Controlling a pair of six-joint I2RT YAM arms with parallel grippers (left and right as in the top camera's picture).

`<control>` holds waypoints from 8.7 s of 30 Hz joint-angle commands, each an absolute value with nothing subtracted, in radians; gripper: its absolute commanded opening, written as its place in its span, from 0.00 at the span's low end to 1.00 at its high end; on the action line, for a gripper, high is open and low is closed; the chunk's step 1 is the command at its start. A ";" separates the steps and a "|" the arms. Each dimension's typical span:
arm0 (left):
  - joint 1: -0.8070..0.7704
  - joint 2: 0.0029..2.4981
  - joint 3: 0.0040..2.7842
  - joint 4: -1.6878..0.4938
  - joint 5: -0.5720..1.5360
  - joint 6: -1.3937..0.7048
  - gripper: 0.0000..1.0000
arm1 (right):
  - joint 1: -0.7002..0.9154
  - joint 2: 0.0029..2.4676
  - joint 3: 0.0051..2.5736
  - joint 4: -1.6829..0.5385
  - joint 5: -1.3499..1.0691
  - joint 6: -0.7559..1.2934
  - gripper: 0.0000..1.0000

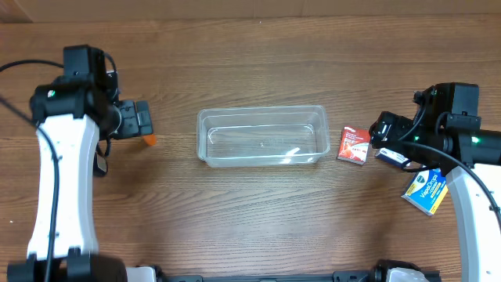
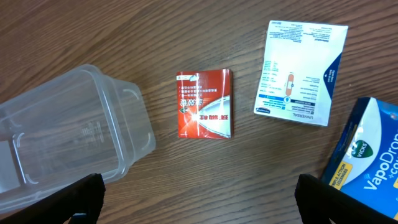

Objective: Pack container
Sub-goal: 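Reach left gripper to orange tube and grasp it, then lift orange tube with left gripper and lower it into container, then move left gripper to small dark bottle and grasp it, then carry dark bottle with left gripper and place it in container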

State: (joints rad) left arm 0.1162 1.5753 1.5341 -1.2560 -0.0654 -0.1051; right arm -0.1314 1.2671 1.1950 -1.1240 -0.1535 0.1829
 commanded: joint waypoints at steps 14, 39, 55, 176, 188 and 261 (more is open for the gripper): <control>0.117 1.871 1.554 -1.067 -0.051 -0.067 0.88 | -0.136 1.292 1.223 -1.121 -0.175 0.187 1.00; 0.101 1.875 1.576 -1.084 -0.051 -0.086 0.11 | -0.136 1.324 1.223 -1.124 -0.175 0.187 1.00; -0.111 1.860 2.134 -1.387 0.062 -0.138 0.04 | -0.136 1.324 1.223 -1.129 -0.175 0.187 1.00; 0.434 1.839 1.480 -1.205 -0.125 -0.160 0.99 | -0.136 1.325 1.223 -1.128 -0.178 0.187 1.00; 0.440 1.942 1.474 -1.162 -0.141 -0.160 0.58 | -0.136 1.325 1.223 -1.129 -0.178 0.187 1.00; -0.387 1.919 1.499 -1.118 -0.093 -0.479 0.09 | -0.136 1.325 1.223 -1.132 -0.186 0.187 1.00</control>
State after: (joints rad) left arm -0.3847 1.9133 1.4872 -1.1236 -0.0723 -0.4660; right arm -0.1314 1.3235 1.1969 -1.1370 -0.1791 0.1833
